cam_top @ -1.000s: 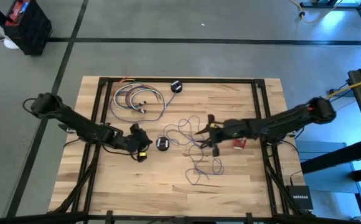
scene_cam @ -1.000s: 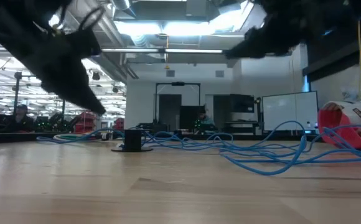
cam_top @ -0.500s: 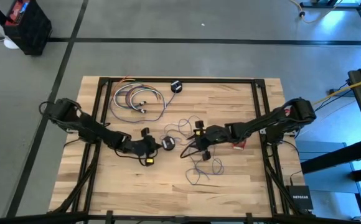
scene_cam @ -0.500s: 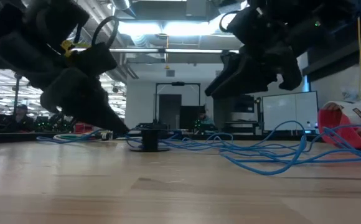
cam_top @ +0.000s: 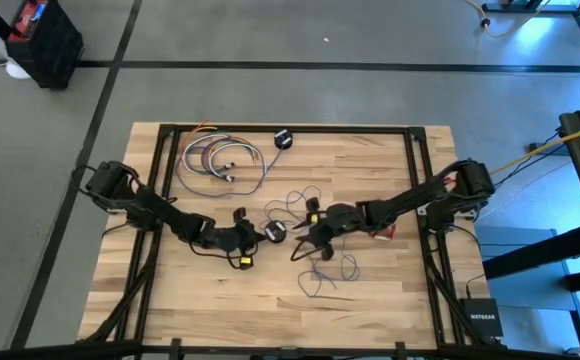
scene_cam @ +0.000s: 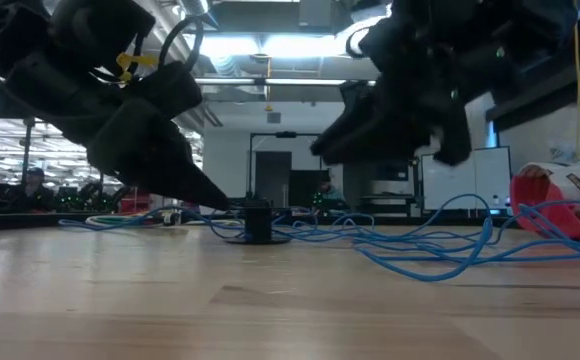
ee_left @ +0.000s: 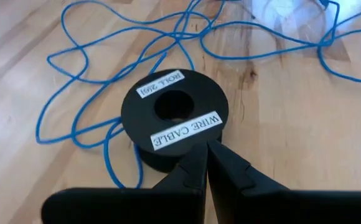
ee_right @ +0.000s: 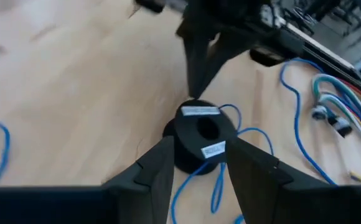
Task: Coil cords
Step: Coil the blue wire onto the spool
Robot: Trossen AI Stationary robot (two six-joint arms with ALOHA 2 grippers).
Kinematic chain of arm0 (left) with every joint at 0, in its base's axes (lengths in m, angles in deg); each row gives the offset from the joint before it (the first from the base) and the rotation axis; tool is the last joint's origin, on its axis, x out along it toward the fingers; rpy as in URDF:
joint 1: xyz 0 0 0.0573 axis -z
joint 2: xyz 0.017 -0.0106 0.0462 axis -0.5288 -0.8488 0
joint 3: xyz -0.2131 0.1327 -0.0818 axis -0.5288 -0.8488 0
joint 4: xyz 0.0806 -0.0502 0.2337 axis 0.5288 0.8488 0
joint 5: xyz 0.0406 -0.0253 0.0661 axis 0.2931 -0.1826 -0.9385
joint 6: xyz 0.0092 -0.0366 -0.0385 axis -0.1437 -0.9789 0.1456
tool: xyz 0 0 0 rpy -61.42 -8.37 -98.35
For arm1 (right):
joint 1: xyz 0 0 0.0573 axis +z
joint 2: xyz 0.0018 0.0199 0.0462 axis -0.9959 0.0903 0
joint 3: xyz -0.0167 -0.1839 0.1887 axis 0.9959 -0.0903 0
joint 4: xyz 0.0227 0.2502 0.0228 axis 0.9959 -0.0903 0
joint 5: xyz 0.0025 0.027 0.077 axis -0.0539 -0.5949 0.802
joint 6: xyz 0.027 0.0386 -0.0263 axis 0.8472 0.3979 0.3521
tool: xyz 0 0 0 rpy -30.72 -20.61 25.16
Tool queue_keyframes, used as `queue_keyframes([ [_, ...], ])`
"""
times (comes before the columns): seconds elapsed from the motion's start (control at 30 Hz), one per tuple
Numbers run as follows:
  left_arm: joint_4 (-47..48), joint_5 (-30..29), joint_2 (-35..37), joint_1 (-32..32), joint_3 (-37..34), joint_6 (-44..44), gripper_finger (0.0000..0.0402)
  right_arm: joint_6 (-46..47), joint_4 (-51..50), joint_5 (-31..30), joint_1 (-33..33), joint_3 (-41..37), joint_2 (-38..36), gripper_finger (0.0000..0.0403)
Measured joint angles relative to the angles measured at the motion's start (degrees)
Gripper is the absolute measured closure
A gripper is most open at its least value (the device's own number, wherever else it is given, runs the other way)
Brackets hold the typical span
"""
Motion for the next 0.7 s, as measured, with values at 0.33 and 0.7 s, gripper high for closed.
queue_keyframes([
  [0.33,0.00,-1.46,0.00,3.44,-0.02,-6.13,0.0396,-24.49,13.65,-11.82,5.10,0.00,11.69,0.0253],
  [0.7,-0.28,-5.45,0.02,7.23,-0.02,-9.44,0.0396,-30.32,15.42,-16.40,5.37,4.93,17.17,0.0253],
])
